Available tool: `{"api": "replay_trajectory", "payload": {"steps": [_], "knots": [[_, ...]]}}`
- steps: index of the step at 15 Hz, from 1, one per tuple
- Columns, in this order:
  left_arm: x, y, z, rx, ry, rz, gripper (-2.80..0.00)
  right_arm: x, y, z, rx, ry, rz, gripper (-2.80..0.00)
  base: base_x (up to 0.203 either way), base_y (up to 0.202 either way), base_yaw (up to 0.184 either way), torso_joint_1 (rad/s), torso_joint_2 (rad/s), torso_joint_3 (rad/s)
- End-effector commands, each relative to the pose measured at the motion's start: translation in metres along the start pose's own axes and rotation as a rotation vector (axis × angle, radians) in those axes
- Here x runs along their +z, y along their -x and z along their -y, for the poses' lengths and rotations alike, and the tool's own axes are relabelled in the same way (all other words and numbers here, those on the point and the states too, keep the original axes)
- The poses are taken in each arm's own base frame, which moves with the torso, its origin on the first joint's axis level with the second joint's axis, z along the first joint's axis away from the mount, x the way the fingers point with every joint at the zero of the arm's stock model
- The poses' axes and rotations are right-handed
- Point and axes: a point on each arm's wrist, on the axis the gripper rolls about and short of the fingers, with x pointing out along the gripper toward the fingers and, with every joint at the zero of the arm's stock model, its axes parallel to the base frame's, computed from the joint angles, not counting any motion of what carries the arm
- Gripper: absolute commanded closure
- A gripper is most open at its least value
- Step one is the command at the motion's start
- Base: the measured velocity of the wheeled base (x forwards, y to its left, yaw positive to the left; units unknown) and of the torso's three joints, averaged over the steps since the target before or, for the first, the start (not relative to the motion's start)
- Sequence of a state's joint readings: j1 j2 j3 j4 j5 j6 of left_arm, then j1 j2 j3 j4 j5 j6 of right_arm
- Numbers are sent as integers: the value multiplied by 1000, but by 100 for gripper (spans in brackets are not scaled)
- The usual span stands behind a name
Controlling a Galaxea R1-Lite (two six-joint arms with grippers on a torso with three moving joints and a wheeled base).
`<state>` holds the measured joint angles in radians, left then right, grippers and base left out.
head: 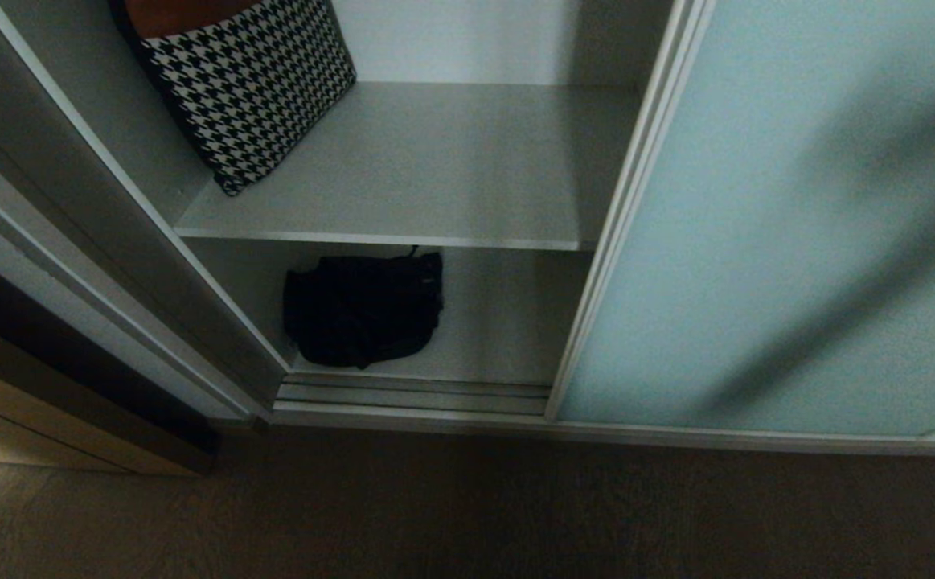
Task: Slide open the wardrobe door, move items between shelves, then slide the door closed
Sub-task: Close the door
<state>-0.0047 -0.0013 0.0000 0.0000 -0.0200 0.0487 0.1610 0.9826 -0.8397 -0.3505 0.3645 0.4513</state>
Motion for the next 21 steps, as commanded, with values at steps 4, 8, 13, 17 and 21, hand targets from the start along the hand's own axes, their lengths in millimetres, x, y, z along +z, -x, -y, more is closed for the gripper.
{"api": "replay_trajectory", "payload": {"steps": [4, 8, 13, 17, 21], "knots": [[0, 0, 0, 0, 0, 0, 0, 0, 14, -3, -17, 8, 28, 0, 0, 0, 0, 0, 0, 0], [0, 0, 0, 0, 0, 0, 0, -6, 16, -5, 13, 0, 5, 0, 0, 0, 0, 0, 0, 0], [0, 0, 0, -1, 0, 0, 0, 0, -4, -11, 74, -14, -23, 0, 0, 0, 0, 0, 0, 0], [0, 0, 0, 0, 0, 0, 0, 16, -40, -22, 157, 20, -36, 0, 0, 0, 0, 0, 0, 0], [0, 0, 0, 0, 0, 0, 0, 16, -73, -18, 159, 41, -64, 0, 0, 0, 0, 0, 0, 0]]}}
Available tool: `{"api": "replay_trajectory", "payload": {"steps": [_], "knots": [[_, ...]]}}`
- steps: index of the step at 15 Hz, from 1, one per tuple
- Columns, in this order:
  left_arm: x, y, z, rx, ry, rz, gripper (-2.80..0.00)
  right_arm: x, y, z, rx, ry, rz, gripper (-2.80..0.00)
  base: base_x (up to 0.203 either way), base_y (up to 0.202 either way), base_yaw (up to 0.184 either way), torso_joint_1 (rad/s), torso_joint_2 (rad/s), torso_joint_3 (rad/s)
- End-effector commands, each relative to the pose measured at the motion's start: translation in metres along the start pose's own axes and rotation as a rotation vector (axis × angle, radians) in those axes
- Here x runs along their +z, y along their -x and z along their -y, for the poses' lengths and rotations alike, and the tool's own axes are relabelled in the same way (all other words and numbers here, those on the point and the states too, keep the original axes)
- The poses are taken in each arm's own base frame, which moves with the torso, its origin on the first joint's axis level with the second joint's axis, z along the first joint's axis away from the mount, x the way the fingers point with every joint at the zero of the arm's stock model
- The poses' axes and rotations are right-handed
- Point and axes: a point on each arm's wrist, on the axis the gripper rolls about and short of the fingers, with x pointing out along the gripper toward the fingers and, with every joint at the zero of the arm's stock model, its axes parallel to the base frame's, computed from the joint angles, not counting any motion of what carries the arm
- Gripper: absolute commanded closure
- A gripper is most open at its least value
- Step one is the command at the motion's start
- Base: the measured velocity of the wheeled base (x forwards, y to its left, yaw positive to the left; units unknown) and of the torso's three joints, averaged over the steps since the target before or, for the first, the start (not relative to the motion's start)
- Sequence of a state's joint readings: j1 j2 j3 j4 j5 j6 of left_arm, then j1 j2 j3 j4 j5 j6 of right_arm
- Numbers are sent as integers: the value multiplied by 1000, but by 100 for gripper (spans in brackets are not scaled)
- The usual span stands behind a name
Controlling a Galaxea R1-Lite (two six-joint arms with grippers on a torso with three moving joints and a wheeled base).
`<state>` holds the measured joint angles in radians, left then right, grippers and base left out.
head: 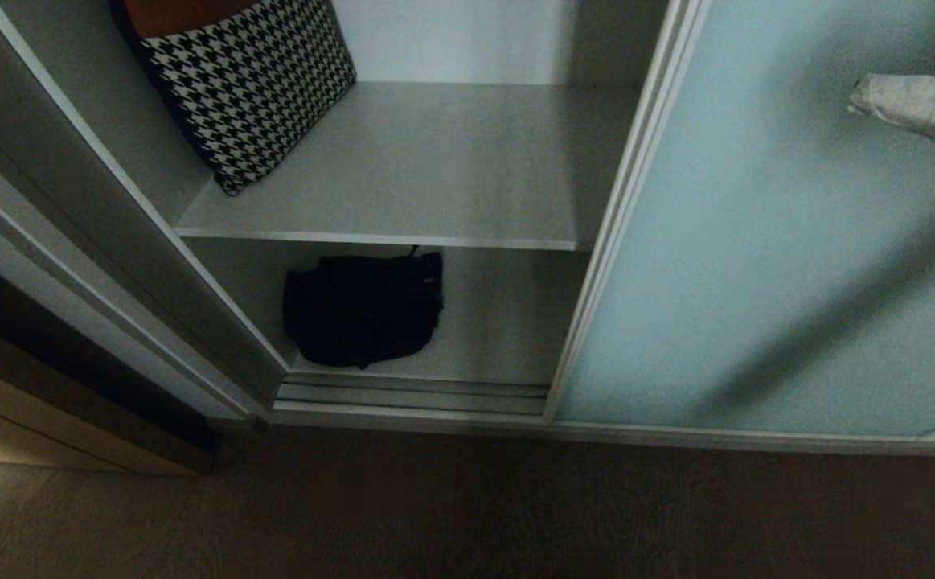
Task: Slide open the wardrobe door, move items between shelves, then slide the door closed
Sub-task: Close the door
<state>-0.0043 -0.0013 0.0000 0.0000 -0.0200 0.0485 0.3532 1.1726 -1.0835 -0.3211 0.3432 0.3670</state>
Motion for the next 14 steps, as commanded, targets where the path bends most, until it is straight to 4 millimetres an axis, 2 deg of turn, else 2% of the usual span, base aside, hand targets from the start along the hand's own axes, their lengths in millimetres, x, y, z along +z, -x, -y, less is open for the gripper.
{"api": "replay_trajectory", "payload": {"steps": [1, 5, 11, 14], "knots": [[0, 0, 0, -1, -1, 0, 0, -6, -22, 10, -7, -14, -35, 0, 0, 0, 0, 0, 0, 0], [0, 0, 0, -2, -1, 0, 0, -12, -52, 19, -3, -15, -71, 0, 0, 0, 0, 0, 0, 0], [0, 0, 0, 0, -1, 0, 0, -35, -84, 21, -19, -42, -129, 0, 0, 0, 0, 0, 0, 0], [0, 0, 0, 0, -1, 0, 0, -41, -93, 25, -44, -46, -136, 0, 0, 0, 0, 0, 0, 0]]}}
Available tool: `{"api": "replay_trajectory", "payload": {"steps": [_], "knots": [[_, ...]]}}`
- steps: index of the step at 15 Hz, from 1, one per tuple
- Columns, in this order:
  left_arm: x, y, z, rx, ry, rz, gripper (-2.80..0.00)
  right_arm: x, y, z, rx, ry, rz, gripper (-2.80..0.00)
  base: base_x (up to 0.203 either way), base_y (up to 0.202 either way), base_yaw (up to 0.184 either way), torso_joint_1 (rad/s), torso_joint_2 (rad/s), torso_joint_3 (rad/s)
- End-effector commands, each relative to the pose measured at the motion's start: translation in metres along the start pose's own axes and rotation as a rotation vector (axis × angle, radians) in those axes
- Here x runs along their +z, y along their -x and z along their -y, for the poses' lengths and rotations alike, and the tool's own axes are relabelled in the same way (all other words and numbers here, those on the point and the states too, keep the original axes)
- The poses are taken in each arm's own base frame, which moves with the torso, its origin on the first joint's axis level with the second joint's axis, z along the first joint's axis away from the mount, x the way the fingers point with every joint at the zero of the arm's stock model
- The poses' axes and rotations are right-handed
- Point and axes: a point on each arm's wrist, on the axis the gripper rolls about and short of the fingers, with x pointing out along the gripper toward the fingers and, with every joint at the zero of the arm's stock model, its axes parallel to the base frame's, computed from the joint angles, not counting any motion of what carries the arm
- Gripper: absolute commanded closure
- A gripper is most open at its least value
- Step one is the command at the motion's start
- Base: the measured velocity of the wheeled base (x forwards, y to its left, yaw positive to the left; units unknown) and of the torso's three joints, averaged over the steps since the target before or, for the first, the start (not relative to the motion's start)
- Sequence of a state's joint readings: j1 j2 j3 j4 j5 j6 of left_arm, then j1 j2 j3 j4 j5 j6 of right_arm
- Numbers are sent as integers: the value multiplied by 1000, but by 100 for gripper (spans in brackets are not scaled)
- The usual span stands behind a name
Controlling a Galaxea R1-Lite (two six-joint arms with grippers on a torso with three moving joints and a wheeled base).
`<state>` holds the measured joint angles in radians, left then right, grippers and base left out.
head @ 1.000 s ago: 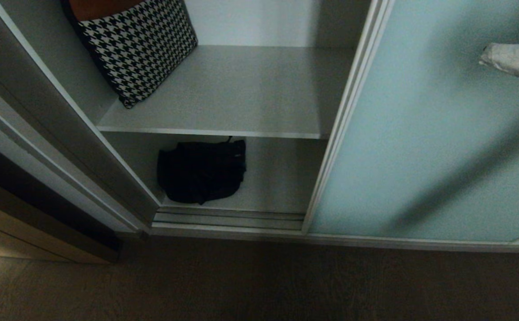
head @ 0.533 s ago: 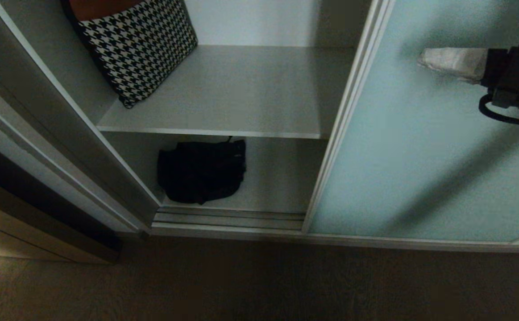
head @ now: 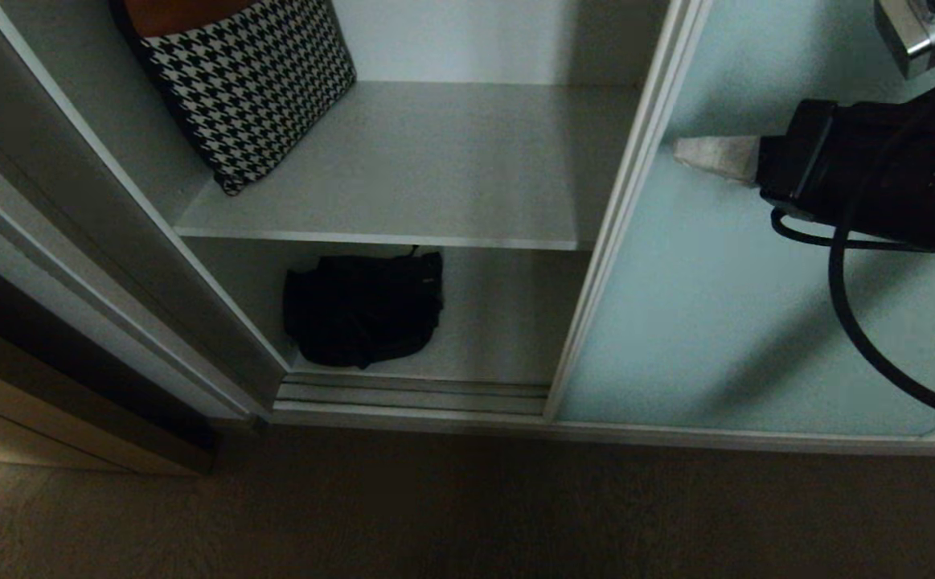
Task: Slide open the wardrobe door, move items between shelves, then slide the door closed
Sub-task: Close the door
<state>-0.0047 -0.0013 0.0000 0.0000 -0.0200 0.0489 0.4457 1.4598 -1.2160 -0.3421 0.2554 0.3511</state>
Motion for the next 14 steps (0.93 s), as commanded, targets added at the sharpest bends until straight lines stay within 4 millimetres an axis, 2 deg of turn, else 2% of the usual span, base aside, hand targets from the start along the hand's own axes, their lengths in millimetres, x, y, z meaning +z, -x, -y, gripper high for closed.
{"api": "replay_trajectory", "payload": {"steps": [1, 8, 14], "knots": [[0, 0, 0, 0, 0, 0, 0, -5, -8, 6, -11, -6, -15, 0, 0, 0, 0, 0, 0, 0], [0, 0, 0, -1, 0, 1, 0, -1, -19, 20, -52, 10, 60, 0, 0, 0, 0, 0, 0, 0], [0, 0, 0, 0, 0, 0, 0, -5, -31, 13, -29, 6, 53, 0, 0, 0, 0, 0, 0, 0]]}}
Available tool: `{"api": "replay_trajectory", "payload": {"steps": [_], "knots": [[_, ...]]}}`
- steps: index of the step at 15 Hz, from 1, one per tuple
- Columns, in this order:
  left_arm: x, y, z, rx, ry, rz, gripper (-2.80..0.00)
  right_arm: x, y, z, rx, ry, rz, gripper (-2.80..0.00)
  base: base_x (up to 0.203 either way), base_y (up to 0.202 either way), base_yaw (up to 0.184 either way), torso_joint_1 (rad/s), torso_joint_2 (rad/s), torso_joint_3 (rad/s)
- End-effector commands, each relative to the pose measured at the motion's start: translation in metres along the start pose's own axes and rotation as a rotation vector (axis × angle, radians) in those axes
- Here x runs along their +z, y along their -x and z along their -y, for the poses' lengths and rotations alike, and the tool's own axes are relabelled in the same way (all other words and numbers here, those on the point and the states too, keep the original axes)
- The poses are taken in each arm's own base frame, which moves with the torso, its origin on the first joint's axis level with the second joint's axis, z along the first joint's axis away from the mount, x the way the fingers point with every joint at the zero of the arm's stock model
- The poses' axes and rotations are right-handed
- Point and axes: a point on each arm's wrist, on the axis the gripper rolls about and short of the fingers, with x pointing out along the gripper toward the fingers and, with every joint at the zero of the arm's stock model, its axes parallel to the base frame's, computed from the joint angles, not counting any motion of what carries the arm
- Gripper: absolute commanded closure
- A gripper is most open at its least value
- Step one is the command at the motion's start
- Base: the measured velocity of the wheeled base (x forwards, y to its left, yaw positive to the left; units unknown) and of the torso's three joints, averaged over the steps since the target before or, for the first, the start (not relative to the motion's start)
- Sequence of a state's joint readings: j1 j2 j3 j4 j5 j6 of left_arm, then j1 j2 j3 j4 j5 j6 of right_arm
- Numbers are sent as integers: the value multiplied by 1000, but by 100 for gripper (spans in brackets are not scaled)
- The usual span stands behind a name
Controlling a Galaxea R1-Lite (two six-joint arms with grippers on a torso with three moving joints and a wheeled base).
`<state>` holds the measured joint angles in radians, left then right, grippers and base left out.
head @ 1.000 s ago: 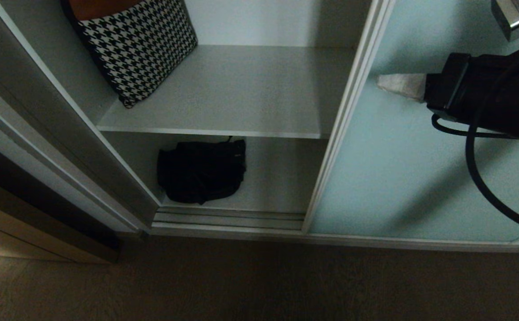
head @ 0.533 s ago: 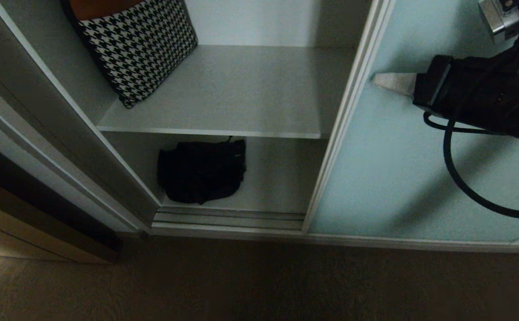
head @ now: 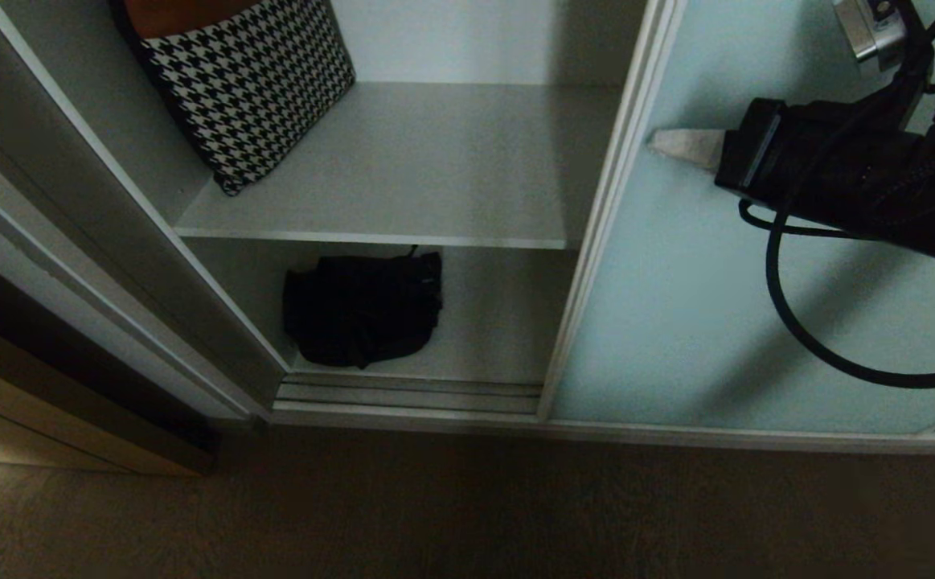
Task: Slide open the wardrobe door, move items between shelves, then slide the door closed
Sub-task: Close the door
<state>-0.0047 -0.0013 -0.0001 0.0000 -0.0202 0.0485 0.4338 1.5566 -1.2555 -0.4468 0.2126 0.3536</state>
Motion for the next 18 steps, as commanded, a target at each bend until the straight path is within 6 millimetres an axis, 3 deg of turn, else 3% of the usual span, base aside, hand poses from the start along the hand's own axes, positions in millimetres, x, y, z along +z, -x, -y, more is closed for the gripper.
{"api": "replay_trajectory", "payload": {"steps": [1, 7, 12, 14, 18], "knots": [[0, 0, 0, 0, -1, 0, 0, -3, -5, -6, 24, -3, -9, 0, 0, 0, 0, 0, 0, 0], [0, 0, 0, 0, -1, 0, 0, -25, -34, -33, 106, 5, -58, 0, 0, 0, 0, 0, 0, 0], [0, 0, 0, 0, -1, 2, 0, -27, -43, -62, 195, 22, -53, 0, 0, 0, 0, 0, 0, 0], [0, 0, 0, 0, -1, 0, 0, -26, -34, -70, 219, 28, -53, 0, 0, 0, 0, 0, 0, 0], [0, 0, 0, -1, -1, 0, 0, -3, 18, -76, 230, 35, 6, 0, 0, 0, 0, 0, 0, 0]]}}
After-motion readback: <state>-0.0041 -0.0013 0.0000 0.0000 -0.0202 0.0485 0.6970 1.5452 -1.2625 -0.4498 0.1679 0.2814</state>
